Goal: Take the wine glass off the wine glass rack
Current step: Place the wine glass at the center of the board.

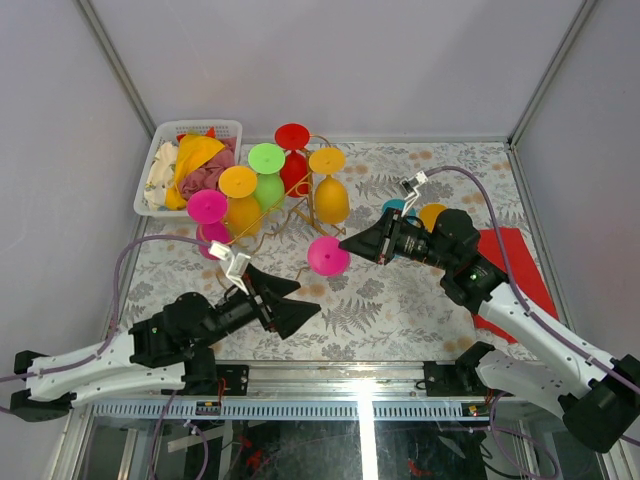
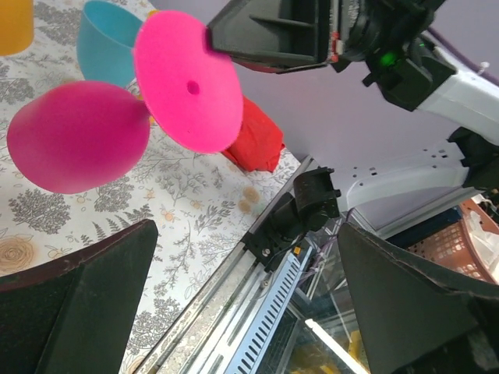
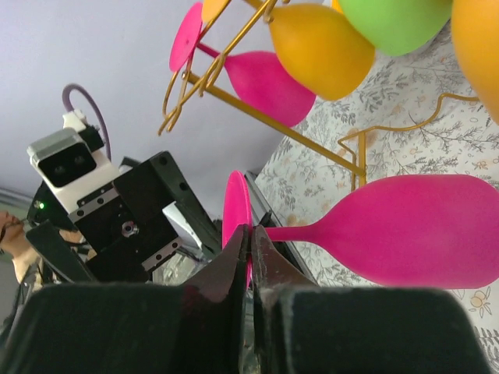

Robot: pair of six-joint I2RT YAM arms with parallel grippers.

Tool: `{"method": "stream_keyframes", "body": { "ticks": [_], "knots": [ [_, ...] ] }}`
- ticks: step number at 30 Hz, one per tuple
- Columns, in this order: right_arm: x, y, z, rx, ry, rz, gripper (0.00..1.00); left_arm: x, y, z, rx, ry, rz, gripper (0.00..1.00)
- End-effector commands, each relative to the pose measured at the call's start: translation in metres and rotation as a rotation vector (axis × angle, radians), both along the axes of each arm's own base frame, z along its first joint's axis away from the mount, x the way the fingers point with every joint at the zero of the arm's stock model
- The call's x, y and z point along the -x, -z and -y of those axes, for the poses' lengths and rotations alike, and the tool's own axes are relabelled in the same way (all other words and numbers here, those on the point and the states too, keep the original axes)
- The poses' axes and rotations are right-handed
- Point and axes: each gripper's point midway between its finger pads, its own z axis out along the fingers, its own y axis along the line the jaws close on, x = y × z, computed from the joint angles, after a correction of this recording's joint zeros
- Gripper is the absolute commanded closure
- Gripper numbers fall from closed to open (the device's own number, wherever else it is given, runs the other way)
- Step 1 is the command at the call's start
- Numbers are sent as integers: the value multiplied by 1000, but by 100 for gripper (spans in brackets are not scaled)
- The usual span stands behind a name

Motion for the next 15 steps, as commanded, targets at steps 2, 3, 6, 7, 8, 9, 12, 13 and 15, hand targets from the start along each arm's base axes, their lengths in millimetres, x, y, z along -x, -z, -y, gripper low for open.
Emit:
{"method": "stream_keyframes", "body": {
  "ticks": [2, 3, 6, 7, 8, 9, 12, 13, 15],
  "knots": [
    [27, -19, 1, -14, -118, 134, 100, -17, -18, 6, 65, -87, -30, 0],
    [29, -18, 2, -12, -127, 143, 100, -18, -16, 8, 56, -92, -35, 1],
    [37, -16, 4, -4, -161, 163, 100, -20, -18, 18, 59, -89, -40, 3],
    [40, -15, 4, -2, -175, 171, 100, -21, -19, 21, 67, -86, -38, 5],
    [42, -15, 5, -2, -185, 175, 100, -21, -20, 24, 75, -84, -37, 8],
    [43, -14, 5, 0, -190, 179, 100, -21, -21, 27, 85, -80, -35, 10],
    [49, -13, 8, 5, -206, 202, 100, -23, -24, 31, 127, -83, -32, 17],
    [50, -13, 8, 7, -208, 207, 100, -24, -25, 31, 141, -86, -33, 20],
    [52, -14, 10, 9, -212, 218, 100, -26, -28, 30, 175, -98, -33, 28]
  ]
}}
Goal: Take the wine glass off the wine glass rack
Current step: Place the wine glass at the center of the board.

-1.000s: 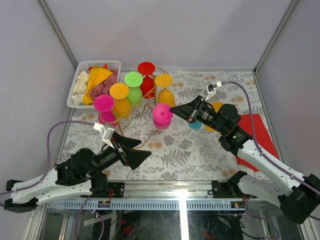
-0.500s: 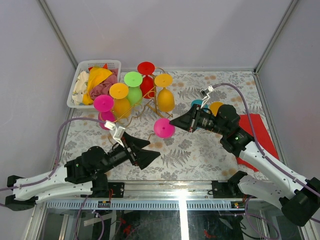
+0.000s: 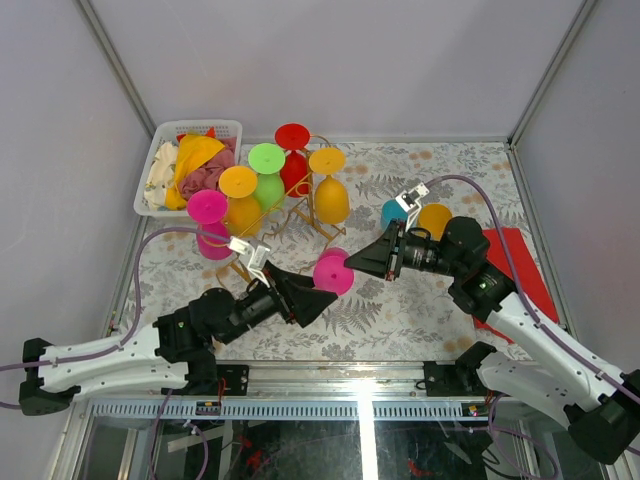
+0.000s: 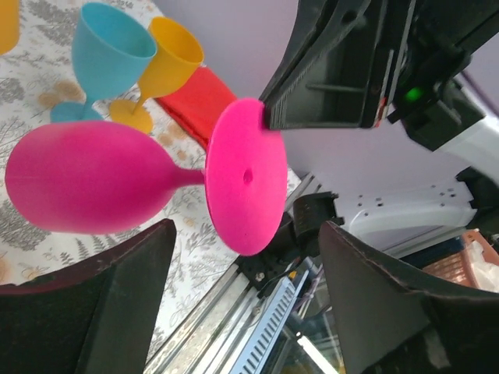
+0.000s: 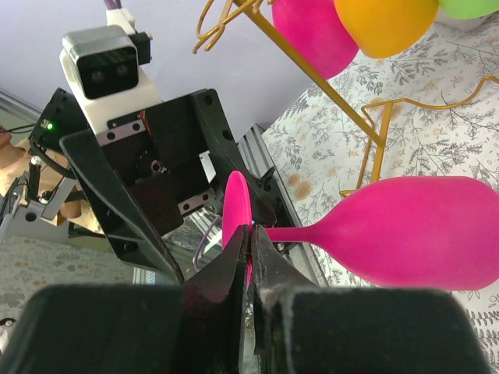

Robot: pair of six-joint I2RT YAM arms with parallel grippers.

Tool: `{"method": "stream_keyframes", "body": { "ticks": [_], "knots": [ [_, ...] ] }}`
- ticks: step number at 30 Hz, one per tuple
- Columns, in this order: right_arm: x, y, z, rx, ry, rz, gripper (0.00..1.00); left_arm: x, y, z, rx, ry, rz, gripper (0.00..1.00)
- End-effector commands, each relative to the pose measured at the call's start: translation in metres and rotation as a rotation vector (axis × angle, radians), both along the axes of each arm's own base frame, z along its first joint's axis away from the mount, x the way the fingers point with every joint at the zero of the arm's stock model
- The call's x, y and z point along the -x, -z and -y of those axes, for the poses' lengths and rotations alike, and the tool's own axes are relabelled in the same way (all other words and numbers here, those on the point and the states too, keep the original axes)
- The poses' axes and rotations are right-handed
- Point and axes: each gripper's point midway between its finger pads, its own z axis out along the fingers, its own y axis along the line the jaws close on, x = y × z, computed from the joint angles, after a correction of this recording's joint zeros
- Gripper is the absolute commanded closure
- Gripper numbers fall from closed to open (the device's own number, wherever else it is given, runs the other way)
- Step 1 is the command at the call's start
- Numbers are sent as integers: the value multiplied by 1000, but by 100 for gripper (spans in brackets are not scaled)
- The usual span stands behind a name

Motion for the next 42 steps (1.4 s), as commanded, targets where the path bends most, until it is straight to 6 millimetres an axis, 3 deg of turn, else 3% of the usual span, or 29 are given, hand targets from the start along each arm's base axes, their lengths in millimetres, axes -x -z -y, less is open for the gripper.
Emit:
{"method": "stream_keyframes", "body": {
  "ticks": [1, 9, 16, 21, 27, 32, 39, 42],
  "knots": [
    [16, -15, 3, -27, -62, 99, 100, -9, -39, -3, 199, -56, 22, 32],
    [30, -27, 7, -57, -107, 152, 100, -8, -39, 0, 211, -46, 28, 54],
    [31, -32, 7, -68, -116, 169, 100, -2, -46, 10, 176, 6, 63, 84],
    [37, -31, 6, -70, -157, 171, 93, 1, -46, 16, 167, 36, 72, 91],
    [38, -27, 3, -58, -188, 142, 75, 3, -51, 17, 174, 45, 88, 94],
    [40, -25, -5, -53, -223, 124, 68, 3, -51, 17, 168, 50, 96, 95],
    [37, -26, -8, -65, -211, 133, 100, 3, -46, 15, 150, 45, 88, 93],
    [30, -30, -5, -95, -144, 166, 100, 5, -44, 14, 144, 52, 87, 68]
  ]
}}
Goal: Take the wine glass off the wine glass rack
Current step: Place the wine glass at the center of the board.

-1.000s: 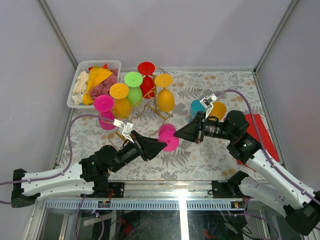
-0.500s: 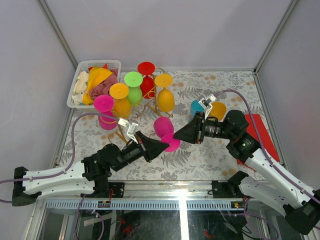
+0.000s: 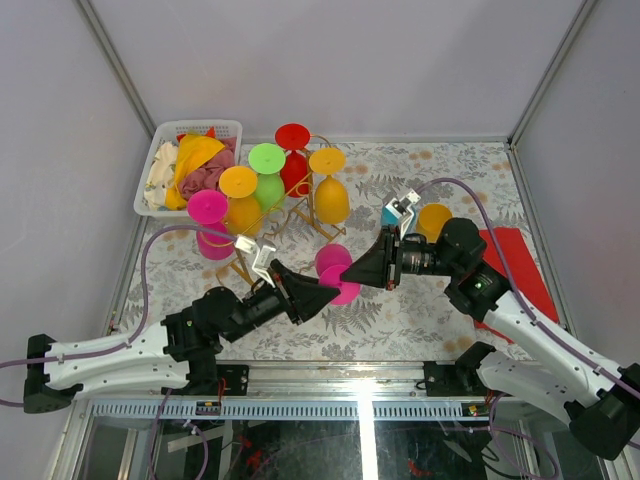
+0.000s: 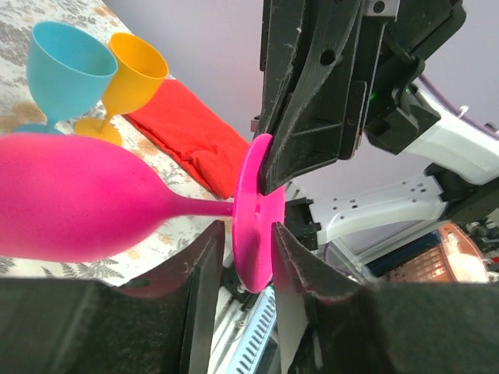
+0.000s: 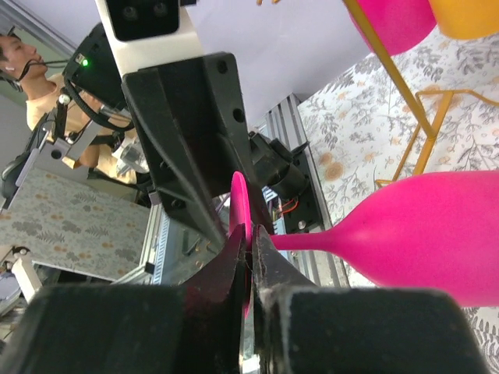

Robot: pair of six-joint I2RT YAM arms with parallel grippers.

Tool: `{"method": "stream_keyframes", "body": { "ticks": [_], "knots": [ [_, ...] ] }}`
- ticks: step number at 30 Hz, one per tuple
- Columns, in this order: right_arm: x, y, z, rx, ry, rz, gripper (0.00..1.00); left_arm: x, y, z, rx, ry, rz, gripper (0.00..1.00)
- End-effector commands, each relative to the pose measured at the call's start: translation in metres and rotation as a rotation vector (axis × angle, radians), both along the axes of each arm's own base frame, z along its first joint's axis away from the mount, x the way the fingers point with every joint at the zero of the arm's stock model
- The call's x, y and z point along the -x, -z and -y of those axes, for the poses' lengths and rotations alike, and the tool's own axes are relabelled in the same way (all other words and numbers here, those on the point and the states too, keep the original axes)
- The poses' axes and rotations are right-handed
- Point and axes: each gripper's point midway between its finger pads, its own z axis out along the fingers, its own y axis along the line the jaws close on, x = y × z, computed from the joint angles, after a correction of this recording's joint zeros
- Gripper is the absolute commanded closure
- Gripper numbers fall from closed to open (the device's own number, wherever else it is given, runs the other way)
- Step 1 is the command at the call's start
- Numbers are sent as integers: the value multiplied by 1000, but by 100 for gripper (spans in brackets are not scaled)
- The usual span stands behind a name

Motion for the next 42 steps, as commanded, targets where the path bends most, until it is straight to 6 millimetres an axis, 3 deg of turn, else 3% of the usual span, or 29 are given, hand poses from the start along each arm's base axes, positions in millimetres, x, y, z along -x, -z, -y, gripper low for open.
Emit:
{"method": "stream_keyframes", "body": {
  "ticks": [1, 3, 6, 13, 25, 29, 38, 42],
  "knots": [
    [-6, -30, 3, -110, 74, 96, 100, 1, -24, -3, 58, 3, 41, 63],
    [-9, -33, 7, -139, 118, 115, 100, 3, -24, -3, 60, 15, 41, 55],
    [-9, -38, 11, -180, 146, 134, 100, 7, -24, 0, 58, 42, 41, 52],
    [-2, -39, 9, -220, 98, 104, 100, 13, -23, 8, 84, 85, 17, 51],
    [22, -43, 8, -237, -46, 105, 100, 7, -30, 10, 204, 55, -25, 53],
    [28, -49, 9, -245, -73, 128, 100, 7, -31, 16, 183, 60, -19, 64],
    [31, -42, 9, -221, -96, 144, 100, 3, -31, 12, 183, 35, -15, 66],
    [32, -41, 10, -215, -99, 159, 100, 2, -30, 11, 176, 27, -5, 78]
  ]
}}
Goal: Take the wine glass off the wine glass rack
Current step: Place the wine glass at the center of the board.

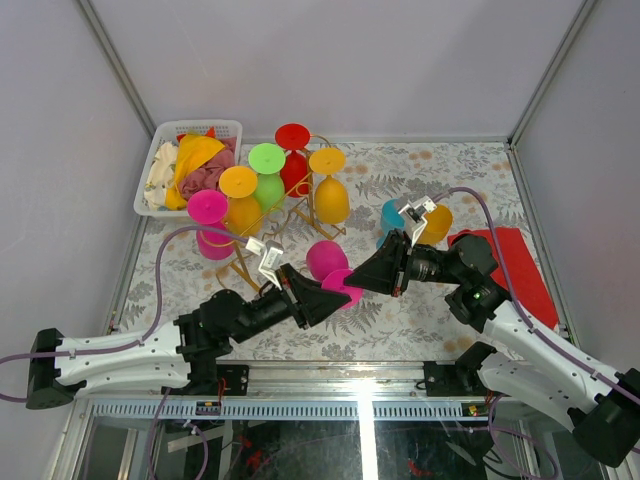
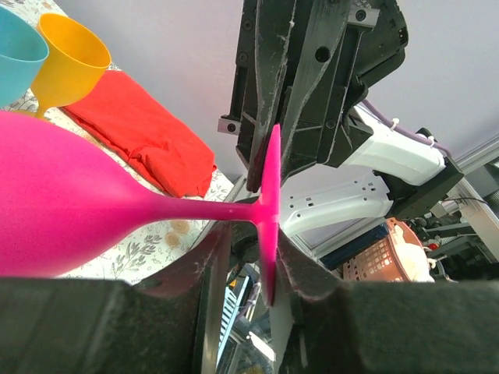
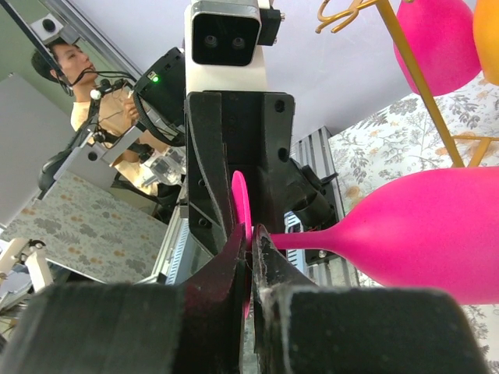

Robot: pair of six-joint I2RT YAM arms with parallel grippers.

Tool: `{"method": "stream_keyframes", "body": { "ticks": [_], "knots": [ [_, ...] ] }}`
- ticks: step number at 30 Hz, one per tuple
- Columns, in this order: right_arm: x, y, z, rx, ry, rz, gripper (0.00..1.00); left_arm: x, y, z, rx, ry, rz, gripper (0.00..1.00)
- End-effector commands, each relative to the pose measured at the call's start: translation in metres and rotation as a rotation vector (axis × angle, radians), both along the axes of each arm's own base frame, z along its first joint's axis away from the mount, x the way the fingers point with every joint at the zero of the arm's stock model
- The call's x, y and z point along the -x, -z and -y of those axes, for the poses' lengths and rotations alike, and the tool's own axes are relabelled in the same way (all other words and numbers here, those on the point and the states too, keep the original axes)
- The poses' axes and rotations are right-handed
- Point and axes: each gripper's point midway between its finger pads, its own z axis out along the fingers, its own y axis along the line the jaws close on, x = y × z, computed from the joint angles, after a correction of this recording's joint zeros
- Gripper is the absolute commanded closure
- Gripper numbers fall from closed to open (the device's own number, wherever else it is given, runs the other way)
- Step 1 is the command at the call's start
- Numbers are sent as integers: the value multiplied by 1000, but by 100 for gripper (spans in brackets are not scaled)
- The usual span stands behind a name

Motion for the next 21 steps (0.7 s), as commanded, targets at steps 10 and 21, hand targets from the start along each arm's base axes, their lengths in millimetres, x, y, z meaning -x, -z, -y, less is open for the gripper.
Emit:
{"method": "stream_keyframes", "body": {
  "ticks": [10, 21],
  "knots": [
    [-5, -12, 6, 1, 90, 124, 53, -1, -19, -4, 20, -12, 131, 100],
    [-124, 59, 65, 412, 847, -111, 41, 56, 41, 14, -242, 348, 366, 100]
  ]
}}
